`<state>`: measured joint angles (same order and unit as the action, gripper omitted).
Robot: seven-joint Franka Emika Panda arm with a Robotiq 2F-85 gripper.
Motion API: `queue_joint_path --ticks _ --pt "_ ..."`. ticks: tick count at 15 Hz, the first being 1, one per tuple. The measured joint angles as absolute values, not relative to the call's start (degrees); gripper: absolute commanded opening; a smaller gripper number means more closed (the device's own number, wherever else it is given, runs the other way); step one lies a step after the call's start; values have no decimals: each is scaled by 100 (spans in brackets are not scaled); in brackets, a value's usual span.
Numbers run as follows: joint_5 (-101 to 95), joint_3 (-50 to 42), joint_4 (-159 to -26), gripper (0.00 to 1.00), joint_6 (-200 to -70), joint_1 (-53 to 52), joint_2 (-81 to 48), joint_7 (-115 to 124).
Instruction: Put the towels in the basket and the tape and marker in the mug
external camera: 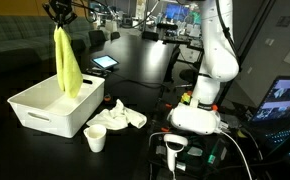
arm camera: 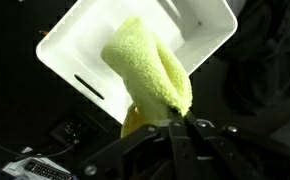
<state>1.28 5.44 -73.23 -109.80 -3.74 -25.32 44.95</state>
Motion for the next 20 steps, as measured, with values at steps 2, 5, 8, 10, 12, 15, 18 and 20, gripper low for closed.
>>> queue_joint_path --ticks 2,5,8,10,12,15,18,20 --pt "158 456 -6846 32 -10807 -375 -2960 4317" --pt "164 375 -6185 49 -10433 -384 -3447 4107" --pt "164 352 -5814 71 -10054 -424 -3643 3809" --pt "162 414 -5722 87 -9786 -426 -3655 3462" --pt "160 475 -5705 99 -9539 -426 -3655 3044" --pt "152 518 -5801 100 -9263 -424 -3652 2455" --pt "142 519 -6199 100 -9227 -400 -3593 2001" --pt "143 519 -6644 99 -9303 -351 -3508 1817"
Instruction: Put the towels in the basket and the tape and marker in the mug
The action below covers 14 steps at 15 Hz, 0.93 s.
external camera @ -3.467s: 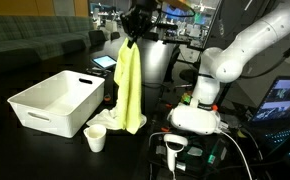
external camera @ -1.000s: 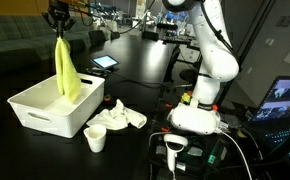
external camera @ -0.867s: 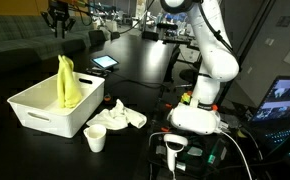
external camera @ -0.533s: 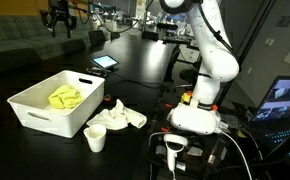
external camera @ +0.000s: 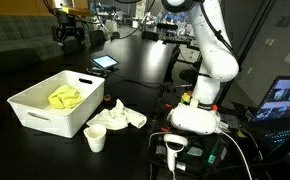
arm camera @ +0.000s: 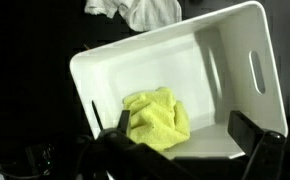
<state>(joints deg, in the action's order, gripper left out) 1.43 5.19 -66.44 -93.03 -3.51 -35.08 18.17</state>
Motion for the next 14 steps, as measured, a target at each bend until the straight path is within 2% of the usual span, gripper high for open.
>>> queue_joint_path --ticks 14 --pt "1172 252 -10653 100 -11337 30 -2454 1125"
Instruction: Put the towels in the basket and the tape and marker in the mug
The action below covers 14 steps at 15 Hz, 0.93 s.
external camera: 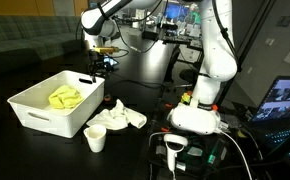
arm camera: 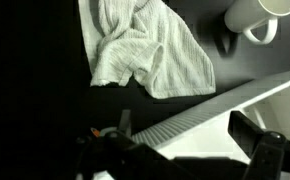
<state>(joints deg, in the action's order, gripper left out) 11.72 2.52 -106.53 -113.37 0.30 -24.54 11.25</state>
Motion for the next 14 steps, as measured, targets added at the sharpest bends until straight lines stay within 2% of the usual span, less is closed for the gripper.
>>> queue_joint_path --ticks 6,14 --pt "1225 156 -11604 100 -11908 179 -2312 551" --pt "-346 56 -11859 100 -13105 100 -2505 -9"
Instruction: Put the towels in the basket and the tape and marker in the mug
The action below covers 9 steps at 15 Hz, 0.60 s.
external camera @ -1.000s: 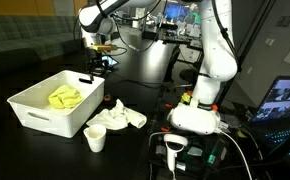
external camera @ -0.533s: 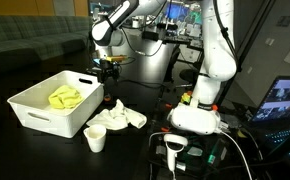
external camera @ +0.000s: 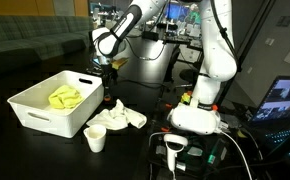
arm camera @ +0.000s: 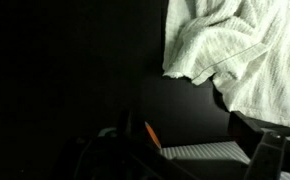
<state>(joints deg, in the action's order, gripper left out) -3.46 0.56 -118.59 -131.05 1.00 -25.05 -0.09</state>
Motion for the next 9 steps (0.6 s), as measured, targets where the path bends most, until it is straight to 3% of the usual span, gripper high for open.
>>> queue_joint_path --ticks 9 --pt "-445 85 -11850 100 -14568 234 -3164 -619"
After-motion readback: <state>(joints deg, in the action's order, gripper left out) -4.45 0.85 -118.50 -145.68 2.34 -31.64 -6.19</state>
